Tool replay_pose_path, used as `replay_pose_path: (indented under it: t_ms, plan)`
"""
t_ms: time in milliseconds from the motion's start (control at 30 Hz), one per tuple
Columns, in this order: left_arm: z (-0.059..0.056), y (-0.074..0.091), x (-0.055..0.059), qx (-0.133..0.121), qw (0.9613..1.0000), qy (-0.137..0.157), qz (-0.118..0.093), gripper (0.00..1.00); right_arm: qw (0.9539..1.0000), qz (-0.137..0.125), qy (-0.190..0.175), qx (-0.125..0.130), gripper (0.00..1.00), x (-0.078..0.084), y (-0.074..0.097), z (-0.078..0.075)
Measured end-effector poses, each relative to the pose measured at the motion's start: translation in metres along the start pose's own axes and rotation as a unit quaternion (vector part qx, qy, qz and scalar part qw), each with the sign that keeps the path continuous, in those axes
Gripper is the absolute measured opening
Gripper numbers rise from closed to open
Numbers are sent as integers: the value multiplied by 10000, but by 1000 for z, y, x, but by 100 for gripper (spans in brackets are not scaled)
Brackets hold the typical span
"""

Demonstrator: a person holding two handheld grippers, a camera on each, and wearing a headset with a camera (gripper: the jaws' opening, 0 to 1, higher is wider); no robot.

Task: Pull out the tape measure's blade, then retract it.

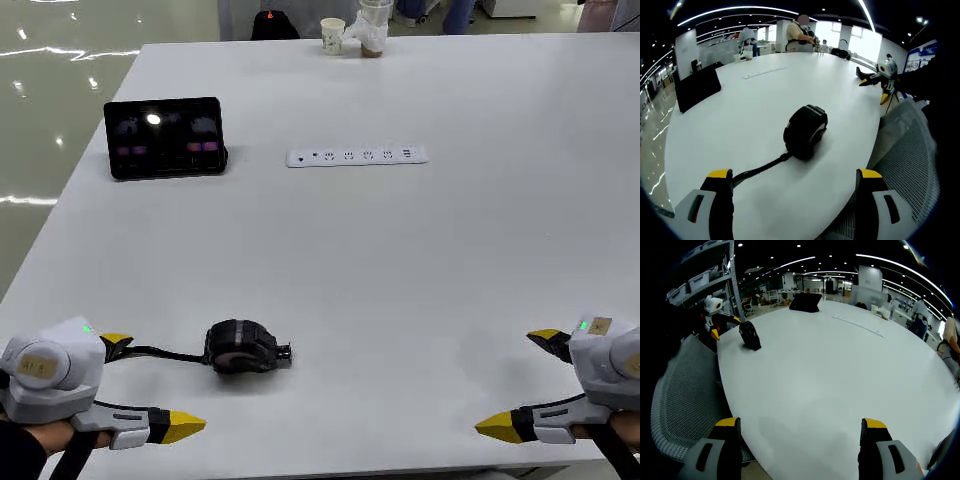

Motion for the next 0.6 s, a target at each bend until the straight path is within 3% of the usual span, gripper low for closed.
replay_pose_path:
  t_ms: [367,600]
  plan:
    - [3,-2,-2,4,9999,-106,93,99,9999,41,18,-142,99,2,-3,3]
    - [1,-5,-3,178,9996,-92,210,99,9995,107,-18,-290,99,6,-4,9]
Point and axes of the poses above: the centre of the closed fingertips' face, and the gripper's own axes: y roughly backward along the fingers, z roughly to its left, x roughly out of its underside, the point moved 3 cm from there along y, roughly backward along the fingers, and after that the axes turned 8 degrees about x, right-handed, at the moved point
